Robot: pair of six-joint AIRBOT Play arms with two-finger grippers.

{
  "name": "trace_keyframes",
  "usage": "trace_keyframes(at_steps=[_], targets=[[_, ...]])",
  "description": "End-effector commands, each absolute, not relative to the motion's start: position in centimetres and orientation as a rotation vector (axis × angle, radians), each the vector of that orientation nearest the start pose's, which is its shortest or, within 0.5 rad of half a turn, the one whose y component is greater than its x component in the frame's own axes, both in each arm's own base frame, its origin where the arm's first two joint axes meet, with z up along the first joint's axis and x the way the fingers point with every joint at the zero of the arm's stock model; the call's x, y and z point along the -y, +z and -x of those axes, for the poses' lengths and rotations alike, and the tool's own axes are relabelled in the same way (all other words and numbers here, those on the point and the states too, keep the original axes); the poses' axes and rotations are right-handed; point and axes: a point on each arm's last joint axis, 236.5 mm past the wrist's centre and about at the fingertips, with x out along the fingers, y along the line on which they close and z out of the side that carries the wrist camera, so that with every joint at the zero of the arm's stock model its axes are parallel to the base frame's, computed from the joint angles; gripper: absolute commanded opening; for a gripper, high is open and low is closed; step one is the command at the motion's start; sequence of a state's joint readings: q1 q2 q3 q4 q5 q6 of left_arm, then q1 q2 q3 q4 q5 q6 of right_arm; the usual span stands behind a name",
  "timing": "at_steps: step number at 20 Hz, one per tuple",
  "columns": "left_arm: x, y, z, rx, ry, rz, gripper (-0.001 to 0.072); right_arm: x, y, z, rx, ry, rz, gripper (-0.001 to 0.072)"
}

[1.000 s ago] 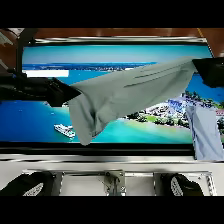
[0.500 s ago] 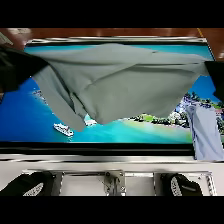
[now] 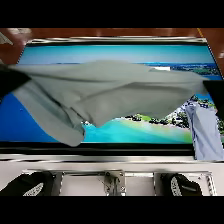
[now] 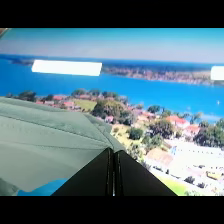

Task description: Fold the shirts.

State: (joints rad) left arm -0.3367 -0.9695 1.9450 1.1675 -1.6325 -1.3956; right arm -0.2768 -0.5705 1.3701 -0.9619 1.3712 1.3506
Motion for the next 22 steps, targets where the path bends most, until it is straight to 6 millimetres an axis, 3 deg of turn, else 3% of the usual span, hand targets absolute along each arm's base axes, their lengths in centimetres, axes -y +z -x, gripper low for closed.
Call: trace_keyframes(at_steps=[1, 4, 6, 8, 11, 14, 16, 18, 20, 22], targets=[[15.9, 33.4, -20.5, -0.803, -0.765, -0.235, 0.0034, -6.8, 28.9, -22.7, -0.688, 0.329, -0.186, 0.0059], [13.2, 32.1, -23.3, -0.840, -0.608, -0.278, 0.0034, -5.6, 25.2, -23.4, -0.874, 0.283, -0.252, 0.0059], [11.9, 30.1, -26.4, -0.896, -0.530, -0.339, 0.0034, -4.9, 22.5, -25.7, -0.946, 0.270, -0.308, 0.0059], [12.3, 27.3, -30.8, -0.936, -0.484, -0.350, 0.0034, -4.1, 18.5, -28.7, -0.999, 0.242, -0.384, 0.0059], [15.4, 21.4, -39.2, -0.945, -0.487, -0.349, 0.0034, -3.7, 11.5, -34.5, -0.995, 0.226, -0.537, 0.0059], [17.8, 12.8, -45.9, -1.024, -0.487, -0.338, 0.0034, -2.9, 6.2, -39.7, -0.971, 0.221, -0.620, 0.0059], [18.9, 6.8, -47.8, -1.121, -0.482, -0.298, 0.0034, -2.0, 3.7, -42.9, -0.933, 0.176, -0.696, 0.0059], [19.6, 1.7, -48.0, -1.236, -0.451, -0.222, 0.0034, -1.5, 1.7, -45.1, -0.907, 0.142, -0.784, 0.0059], [20.2, -2.0, -47.8, -1.328, -0.409, -0.131, 0.0034, -1.9, -0.4, -46.1, -0.917, 0.118, -0.812, 0.0059], [21.0, -4.3, -47.4, -1.390, -0.397, -0.062, 0.0043, -3.5, -2.3, -46.5, -0.946, 0.122, -0.773, 0.0059]])
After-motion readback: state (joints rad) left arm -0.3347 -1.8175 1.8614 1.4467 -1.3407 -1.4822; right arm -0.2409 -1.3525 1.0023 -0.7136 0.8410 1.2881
